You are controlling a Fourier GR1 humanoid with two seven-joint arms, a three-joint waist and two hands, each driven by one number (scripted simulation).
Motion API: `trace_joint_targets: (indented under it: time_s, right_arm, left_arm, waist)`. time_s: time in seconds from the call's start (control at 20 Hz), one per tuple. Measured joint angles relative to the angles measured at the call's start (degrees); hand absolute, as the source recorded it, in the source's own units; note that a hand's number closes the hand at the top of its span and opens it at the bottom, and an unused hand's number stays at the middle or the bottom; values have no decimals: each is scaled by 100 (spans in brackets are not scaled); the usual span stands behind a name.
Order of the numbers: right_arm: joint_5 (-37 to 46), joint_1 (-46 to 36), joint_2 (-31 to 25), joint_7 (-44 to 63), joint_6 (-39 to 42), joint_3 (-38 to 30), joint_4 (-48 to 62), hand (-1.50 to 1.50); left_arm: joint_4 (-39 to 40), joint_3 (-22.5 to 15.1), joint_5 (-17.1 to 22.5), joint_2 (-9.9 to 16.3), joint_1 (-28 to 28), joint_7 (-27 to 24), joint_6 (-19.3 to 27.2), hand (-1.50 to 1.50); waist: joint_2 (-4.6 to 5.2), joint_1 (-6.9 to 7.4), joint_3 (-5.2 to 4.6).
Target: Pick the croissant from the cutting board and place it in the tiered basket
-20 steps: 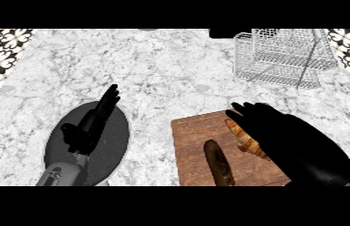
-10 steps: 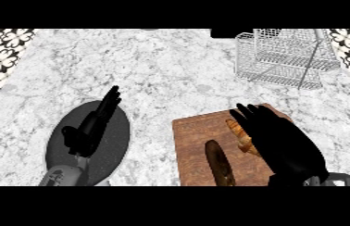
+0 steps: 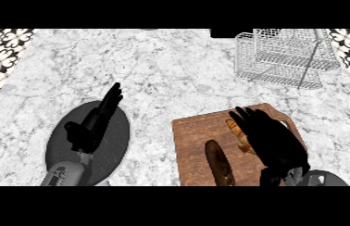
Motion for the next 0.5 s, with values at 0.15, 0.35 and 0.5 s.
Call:
trace_joint_targets:
  time_s: [0.15, 0.35, 0.5]
  right_arm:
    - [234, 51, 91, -308, -66, -167, 398, -150]
    - [555, 105, 296, -635, -22, -360, 744, -150]
    - [755, 148, 409, -931, -44, -496, 983, -150]
  left_arm:
    - [112, 72, -62, -39, 3, -91, -60, 0]
    - [134, 191, -111, -63, 13, -58, -189, 0]
    - [-98, 219, -163, -82, 146, 43, -220, 0]
  waist:
    - [2, 0, 0]
    - [2, 2, 0]
    - [-1, 6, -1]
